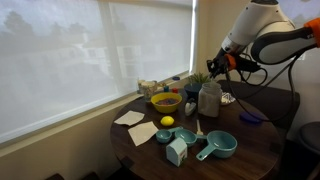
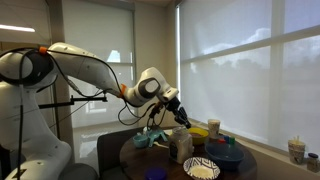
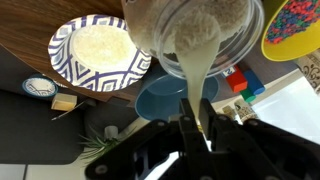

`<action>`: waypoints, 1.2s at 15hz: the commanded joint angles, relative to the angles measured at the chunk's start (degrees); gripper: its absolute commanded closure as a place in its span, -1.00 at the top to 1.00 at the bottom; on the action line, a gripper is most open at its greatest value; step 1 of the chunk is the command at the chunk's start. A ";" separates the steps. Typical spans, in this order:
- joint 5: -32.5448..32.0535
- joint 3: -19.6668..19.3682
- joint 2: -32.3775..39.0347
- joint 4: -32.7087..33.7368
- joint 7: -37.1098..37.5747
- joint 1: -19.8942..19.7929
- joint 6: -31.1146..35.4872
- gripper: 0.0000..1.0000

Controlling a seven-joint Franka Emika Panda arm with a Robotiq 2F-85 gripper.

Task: Take a spoonful of some contents of the jar into the white bowl

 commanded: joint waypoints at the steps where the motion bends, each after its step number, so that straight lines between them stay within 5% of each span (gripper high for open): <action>1: -0.85 -1.32 1.84 3.79 2.78 0.80 -3.36 -0.93; 18: 4.64 -12.28 -0.80 2.80 -7.85 1.19 -2.83 -0.93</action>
